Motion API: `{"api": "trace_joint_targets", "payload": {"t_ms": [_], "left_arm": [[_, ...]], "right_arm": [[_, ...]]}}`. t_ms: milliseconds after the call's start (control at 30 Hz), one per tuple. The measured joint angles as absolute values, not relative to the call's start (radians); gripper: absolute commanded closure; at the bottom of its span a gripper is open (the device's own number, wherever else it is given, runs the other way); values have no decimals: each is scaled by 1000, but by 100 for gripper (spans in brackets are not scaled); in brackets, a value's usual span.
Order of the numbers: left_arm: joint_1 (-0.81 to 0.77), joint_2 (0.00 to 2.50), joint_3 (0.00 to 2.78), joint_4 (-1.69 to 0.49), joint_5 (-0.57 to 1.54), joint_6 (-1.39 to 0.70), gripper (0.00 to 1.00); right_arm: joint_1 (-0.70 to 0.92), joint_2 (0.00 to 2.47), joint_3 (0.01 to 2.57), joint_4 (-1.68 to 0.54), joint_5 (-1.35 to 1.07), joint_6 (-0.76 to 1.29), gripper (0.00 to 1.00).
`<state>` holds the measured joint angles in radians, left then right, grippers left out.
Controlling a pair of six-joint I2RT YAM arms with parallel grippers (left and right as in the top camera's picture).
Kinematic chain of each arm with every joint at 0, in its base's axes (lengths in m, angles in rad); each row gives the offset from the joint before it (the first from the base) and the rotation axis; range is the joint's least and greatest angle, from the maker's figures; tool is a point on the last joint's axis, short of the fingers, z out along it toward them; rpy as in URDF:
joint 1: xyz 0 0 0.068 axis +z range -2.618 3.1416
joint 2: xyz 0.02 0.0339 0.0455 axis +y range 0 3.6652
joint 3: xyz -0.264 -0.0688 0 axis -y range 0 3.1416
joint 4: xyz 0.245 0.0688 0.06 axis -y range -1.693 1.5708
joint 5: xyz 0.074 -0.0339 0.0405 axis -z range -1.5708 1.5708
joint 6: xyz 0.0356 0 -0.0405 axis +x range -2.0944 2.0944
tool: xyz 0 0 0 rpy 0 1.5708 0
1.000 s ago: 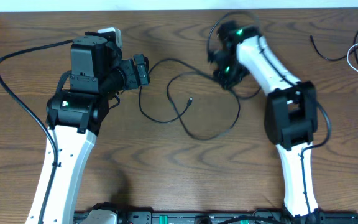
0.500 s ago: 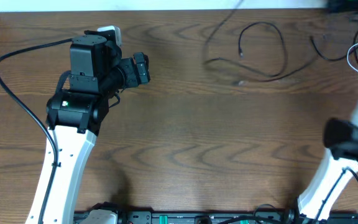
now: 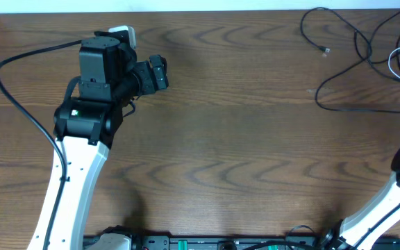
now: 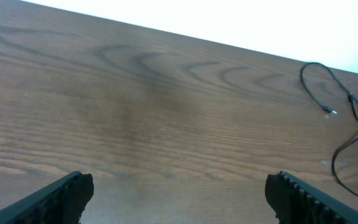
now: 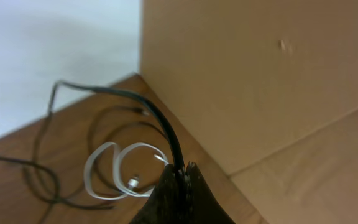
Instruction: Untangle cables
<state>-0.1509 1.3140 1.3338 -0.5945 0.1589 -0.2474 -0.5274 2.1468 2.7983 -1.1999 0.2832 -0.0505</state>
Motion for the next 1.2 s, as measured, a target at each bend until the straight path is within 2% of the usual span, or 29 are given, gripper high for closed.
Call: {"api": "trace_joint_targets", "payload": {"t_ms": [33,67,100,167,200,433,633,800,933,1033,1200], "left_arm": [[-151,1320,1334,-595,159,-250,6],[-151,1326,1334,-594,159,-252,6],[-151,1333,1334,-594,159,-254,6],[-151,1345,1334,-594,159,-258,6],[-151,1350,1334,-594,159,-258,6],[-151,1362,1334,-594,160,-259,6],[-151,1362,1334,-594,162,-259,6],[-151,1362,1334,-594,162,-262,6],[-151,1362,1334,-594,162,-262,6],[-151,1362,1334,-594,162,-262,6],[-151,1362,1334,-594,162,-262,6]], "right_arm": [[-539,2167,2794,-1196,284,-50,99],[-548,2189,2789,-1192,283,-47,90],[-554,2217,2785,-1188,280,-44,60],[-558,2267,2775,-1184,271,-34,6],[-558,2296,2772,-1185,265,-32,1],[-545,2386,2753,-1216,207,-18,1],[-521,2383,2754,-1287,-44,-64,1],[-424,2381,2724,-1323,-188,-114,1],[-322,2381,2616,-1219,-211,-144,1],[-252,2382,2508,-1101,-216,-183,7],[-174,2382,2323,-871,-225,-241,34]]}}
